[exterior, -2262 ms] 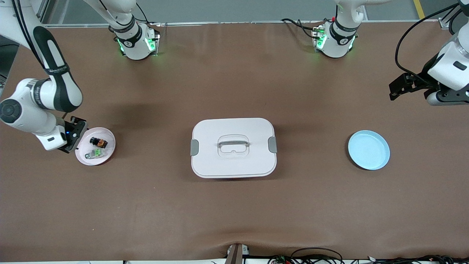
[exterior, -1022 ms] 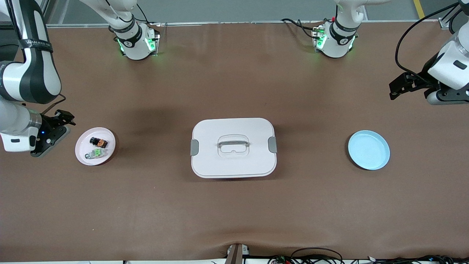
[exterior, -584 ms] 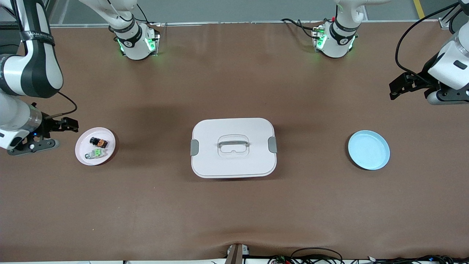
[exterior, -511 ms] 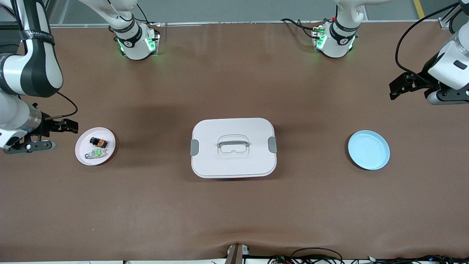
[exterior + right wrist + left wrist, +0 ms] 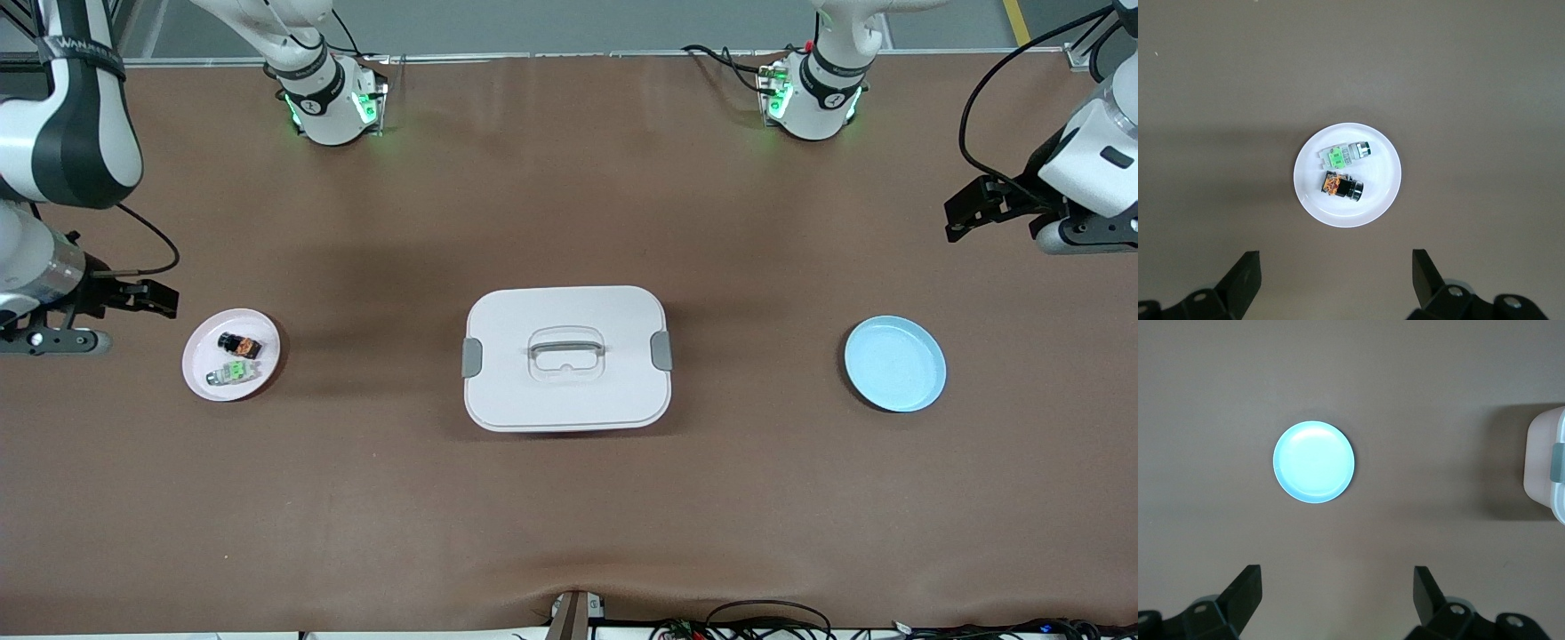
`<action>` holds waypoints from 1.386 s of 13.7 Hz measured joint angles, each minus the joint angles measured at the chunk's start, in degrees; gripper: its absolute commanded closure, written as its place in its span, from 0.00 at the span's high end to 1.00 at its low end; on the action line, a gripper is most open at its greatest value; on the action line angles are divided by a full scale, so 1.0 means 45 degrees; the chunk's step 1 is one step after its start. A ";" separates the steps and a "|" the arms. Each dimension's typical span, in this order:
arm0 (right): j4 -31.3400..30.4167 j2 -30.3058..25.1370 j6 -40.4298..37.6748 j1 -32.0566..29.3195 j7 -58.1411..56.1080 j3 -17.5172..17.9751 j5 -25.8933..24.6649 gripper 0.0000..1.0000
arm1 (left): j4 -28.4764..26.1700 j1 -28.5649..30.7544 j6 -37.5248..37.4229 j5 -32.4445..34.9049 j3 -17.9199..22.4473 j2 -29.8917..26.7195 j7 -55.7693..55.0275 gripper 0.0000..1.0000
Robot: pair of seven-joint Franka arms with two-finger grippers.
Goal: Transfer orange switch to right arm and place
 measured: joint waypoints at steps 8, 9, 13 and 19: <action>0.1468 -0.0542 -0.1621 0.0001 0.0212 0.0032 0.1692 1.00 | 0.0000 0.0000 -0.0042 0.0000 0.0000 -0.0007 0.0000 1.00; 0.1526 -0.0542 -0.1655 0.0001 0.0220 0.0029 0.1696 1.00 | 0.0000 0.0000 -0.0042 0.0000 0.0000 -0.0007 0.0000 1.00; 0.1542 -0.0540 -0.1683 0.0001 0.0267 0.0016 0.1702 1.00 | 0.0000 0.0000 -0.0042 0.0000 0.0000 -0.0008 0.0000 1.00; 0.1593 -0.0541 -0.1704 0.0201 0.0278 -0.0177 0.1710 1.00 | 0.0000 0.0000 -0.0042 0.0000 0.0000 -0.0008 0.0000 1.00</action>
